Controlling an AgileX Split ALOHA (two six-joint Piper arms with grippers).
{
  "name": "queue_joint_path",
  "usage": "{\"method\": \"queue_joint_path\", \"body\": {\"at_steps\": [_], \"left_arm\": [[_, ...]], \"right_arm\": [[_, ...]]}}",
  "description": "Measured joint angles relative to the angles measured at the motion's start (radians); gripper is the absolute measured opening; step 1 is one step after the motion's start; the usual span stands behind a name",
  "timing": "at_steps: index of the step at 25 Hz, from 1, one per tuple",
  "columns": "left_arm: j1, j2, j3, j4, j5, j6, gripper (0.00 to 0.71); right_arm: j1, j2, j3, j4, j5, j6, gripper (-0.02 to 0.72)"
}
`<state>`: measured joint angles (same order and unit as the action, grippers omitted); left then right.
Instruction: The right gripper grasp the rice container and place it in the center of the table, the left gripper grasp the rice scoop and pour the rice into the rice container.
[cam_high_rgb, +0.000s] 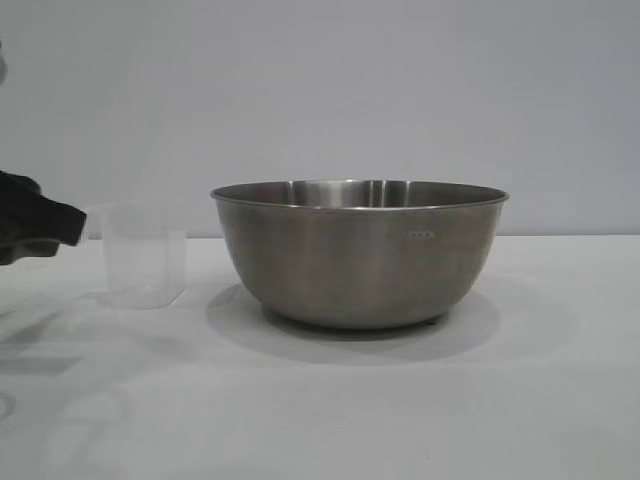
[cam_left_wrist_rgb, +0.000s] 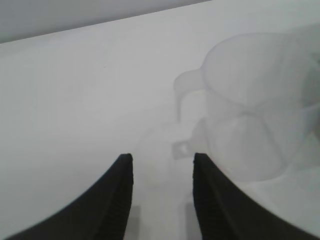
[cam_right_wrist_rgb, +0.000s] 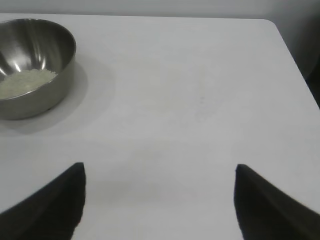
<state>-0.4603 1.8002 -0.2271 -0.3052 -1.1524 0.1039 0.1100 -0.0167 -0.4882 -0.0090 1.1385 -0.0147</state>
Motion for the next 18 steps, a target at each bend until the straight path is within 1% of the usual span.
{"method": "queue_joint_path", "body": {"at_steps": [1, 3, 9, 18], "left_arm": [[0.0, -0.026, 0.011, 0.002, 0.0, 0.0, 0.244], [0.0, -0.064, 0.021, 0.002, 0.033, 0.0, 0.244], [0.0, -0.155, 0.025, 0.002, 0.212, 0.0, 0.244], [0.0, -0.304, 0.026, 0.002, 0.446, 0.0, 0.244]], "right_arm": [[0.0, 0.0, 0.0, 0.0, 0.0, 0.0, 0.563], [0.0, 0.0, 0.0, 0.0, 0.0, 0.0, 0.563], [0.0, 0.0, 0.0, 0.0, 0.0, 0.0, 0.563], [0.0, 0.0, 0.0, 0.0, 0.0, 0.0, 0.563]]}}
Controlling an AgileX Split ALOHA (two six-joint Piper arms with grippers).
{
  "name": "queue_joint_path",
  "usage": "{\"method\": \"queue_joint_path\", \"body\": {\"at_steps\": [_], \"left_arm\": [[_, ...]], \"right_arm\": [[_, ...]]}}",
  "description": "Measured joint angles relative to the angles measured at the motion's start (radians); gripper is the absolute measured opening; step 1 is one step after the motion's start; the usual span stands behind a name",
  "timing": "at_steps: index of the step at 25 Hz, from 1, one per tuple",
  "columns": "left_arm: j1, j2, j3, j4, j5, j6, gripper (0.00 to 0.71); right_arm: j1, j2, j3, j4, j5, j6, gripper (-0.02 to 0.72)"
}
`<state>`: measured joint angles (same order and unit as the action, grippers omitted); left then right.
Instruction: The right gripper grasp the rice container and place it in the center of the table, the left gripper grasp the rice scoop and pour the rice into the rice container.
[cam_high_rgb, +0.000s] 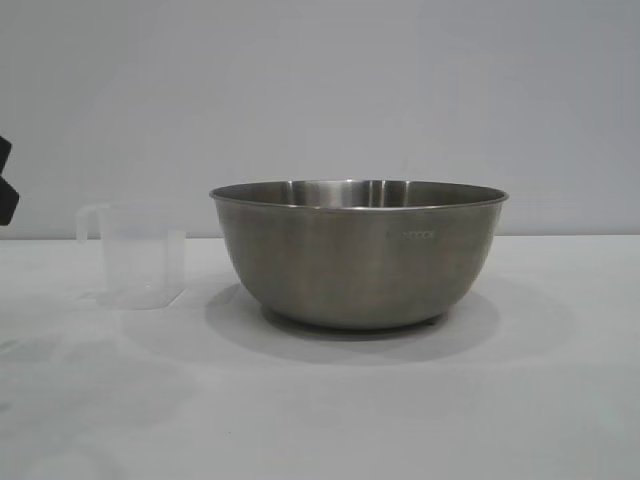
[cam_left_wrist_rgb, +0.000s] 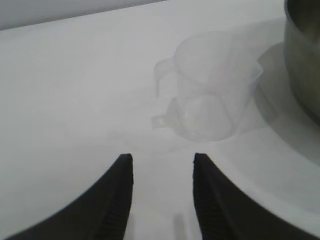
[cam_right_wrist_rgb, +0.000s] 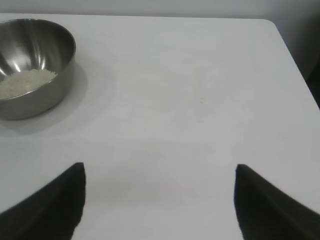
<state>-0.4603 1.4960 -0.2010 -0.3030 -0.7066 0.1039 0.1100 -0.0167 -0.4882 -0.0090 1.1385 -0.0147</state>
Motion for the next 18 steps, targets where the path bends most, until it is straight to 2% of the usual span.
{"method": "queue_joint_path", "body": {"at_steps": [4, 9, 18], "left_arm": [[0.0, -0.075, -0.016, 0.0, 0.123, 0.0, 0.244], [0.0, -0.18, -0.11, 0.006, 0.334, 0.002, 0.244], [0.0, -0.465, -0.215, 0.041, 0.628, 0.002, 0.244]], "right_arm": [[0.0, 0.0, 0.0, 0.0, 0.0, 0.0, 0.563], [0.0, 0.0, 0.0, 0.0, 0.0, 0.0, 0.563], [0.0, 0.0, 0.0, 0.0, 0.0, 0.0, 0.563]]}}
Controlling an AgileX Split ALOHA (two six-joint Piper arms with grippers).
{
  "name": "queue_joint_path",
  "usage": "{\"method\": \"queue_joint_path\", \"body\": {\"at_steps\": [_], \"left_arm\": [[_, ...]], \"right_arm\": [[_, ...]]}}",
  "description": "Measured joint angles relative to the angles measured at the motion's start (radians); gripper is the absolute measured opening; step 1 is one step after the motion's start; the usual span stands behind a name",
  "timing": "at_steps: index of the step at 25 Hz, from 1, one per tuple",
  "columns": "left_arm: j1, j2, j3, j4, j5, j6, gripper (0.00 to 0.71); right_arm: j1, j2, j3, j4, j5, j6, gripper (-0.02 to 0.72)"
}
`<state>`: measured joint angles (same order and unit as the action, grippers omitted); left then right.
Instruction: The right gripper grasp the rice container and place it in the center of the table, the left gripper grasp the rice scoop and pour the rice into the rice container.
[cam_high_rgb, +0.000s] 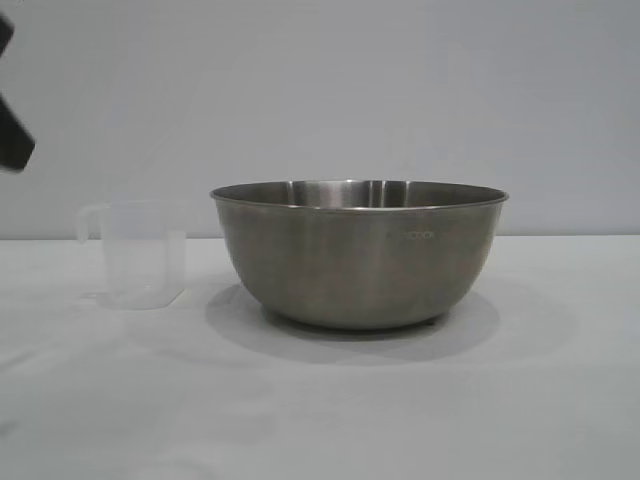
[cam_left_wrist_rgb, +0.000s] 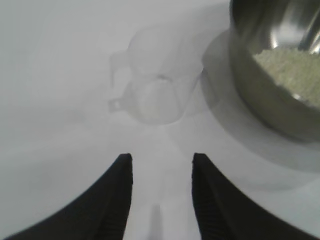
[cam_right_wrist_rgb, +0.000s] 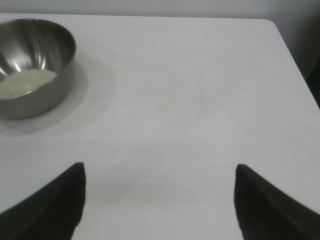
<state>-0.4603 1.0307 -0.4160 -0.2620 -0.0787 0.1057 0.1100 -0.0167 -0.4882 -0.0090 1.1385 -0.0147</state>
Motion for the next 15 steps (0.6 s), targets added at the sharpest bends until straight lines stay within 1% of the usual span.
{"method": "queue_joint_path", "body": {"at_steps": [3, 6, 7, 8, 9, 10, 11, 15], "left_arm": [[0.0, -0.087, -0.016, 0.015, 0.089, 0.0, 0.244], [0.0, -0.17, -0.021, 0.032, 0.156, 0.0, 0.244], [0.0, -0.2, -0.021, 0.039, 0.174, 0.0, 0.292], [0.0, -0.231, -0.021, 0.042, 0.196, 0.0, 0.304], [0.0, -0.257, -0.021, 0.044, 0.217, 0.0, 0.298], [0.0, -0.291, -0.021, 0.046, 0.236, 0.0, 0.354], [0.0, -0.326, -0.021, 0.046, 0.262, 0.0, 0.362], [0.0, -0.485, -0.021, 0.046, 0.359, 0.0, 0.354]], "right_arm": [[0.0, 0.0, 0.0, 0.0, 0.0, 0.0, 0.563], [0.0, 0.0, 0.0, 0.0, 0.0, 0.0, 0.563], [0.0, 0.0, 0.0, 0.0, 0.0, 0.0, 0.563], [0.0, 0.0, 0.0, 0.0, 0.0, 0.0, 0.563], [0.0, 0.0, 0.0, 0.0, 0.0, 0.0, 0.563], [0.0, 0.0, 0.0, 0.0, 0.0, 0.0, 0.563], [0.0, 0.0, 0.0, 0.0, 0.0, 0.0, 0.563], [0.0, 0.0, 0.0, 0.0, 0.0, 0.0, 0.563]]}}
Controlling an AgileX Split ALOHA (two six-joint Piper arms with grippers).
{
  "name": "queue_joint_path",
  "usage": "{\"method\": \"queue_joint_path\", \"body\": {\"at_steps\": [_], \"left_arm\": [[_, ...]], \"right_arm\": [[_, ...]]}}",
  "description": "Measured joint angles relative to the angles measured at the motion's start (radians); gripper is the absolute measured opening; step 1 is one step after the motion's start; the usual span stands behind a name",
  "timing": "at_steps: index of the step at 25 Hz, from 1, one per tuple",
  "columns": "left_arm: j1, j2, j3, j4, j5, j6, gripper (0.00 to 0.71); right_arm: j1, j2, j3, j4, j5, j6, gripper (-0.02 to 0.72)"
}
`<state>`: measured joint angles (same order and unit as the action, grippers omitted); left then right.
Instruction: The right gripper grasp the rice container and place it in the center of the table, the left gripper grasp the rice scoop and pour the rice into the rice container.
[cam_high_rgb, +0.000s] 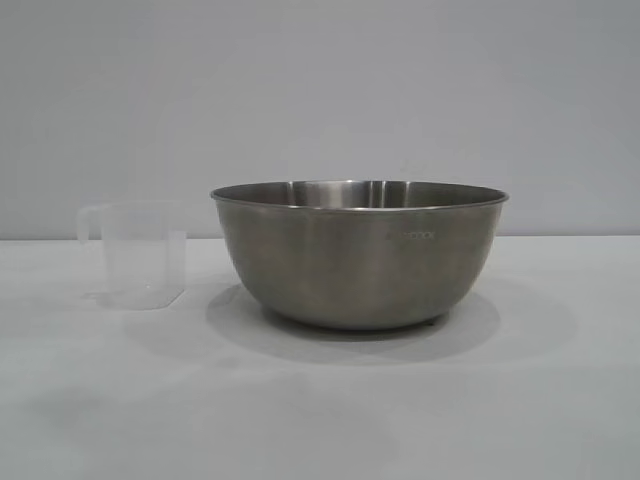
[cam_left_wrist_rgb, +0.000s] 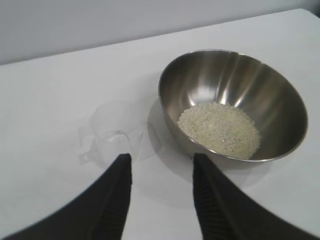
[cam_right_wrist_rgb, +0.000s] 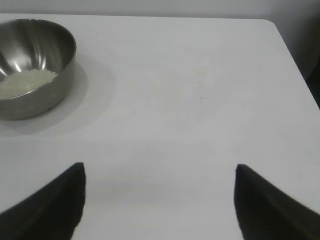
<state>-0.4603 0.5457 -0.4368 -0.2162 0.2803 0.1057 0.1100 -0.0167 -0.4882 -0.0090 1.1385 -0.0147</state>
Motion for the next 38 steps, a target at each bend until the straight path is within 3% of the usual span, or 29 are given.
{"method": "queue_joint_path", "body": {"at_steps": [2, 6, 15, 22, 25, 26, 31, 38], "left_arm": [[0.0, -0.082, -0.002, 0.008, 0.05, 0.0, 0.354], [0.0, -0.21, -0.059, 0.048, 0.248, 0.0, 0.354], [0.0, -0.359, -0.23, 0.152, 0.686, -0.017, 0.354], [0.0, -0.489, -0.255, 0.218, 0.958, -0.051, 0.354], [0.0, -0.549, -0.255, 0.241, 0.996, -0.054, 0.354], [0.0, -0.562, -0.255, 0.245, 1.001, -0.055, 0.402], [0.0, -0.566, -0.25, 0.258, 1.001, -0.055, 0.401], [0.0, -0.566, -0.117, 0.248, 0.988, -0.057, 0.401]], "right_arm": [[0.0, 0.0, 0.0, 0.0, 0.0, 0.0, 0.563], [0.0, 0.0, 0.0, 0.0, 0.0, 0.0, 0.563], [0.0, 0.0, 0.0, 0.0, 0.0, 0.0, 0.563], [0.0, 0.0, 0.0, 0.0, 0.0, 0.0, 0.563], [0.0, 0.0, 0.0, 0.0, 0.0, 0.0, 0.563], [0.0, 0.0, 0.0, 0.0, 0.0, 0.0, 0.563], [0.0, 0.0, 0.0, 0.0, 0.0, 0.0, 0.563], [0.0, 0.0, 0.0, 0.0, 0.0, 0.0, 0.563]]}}
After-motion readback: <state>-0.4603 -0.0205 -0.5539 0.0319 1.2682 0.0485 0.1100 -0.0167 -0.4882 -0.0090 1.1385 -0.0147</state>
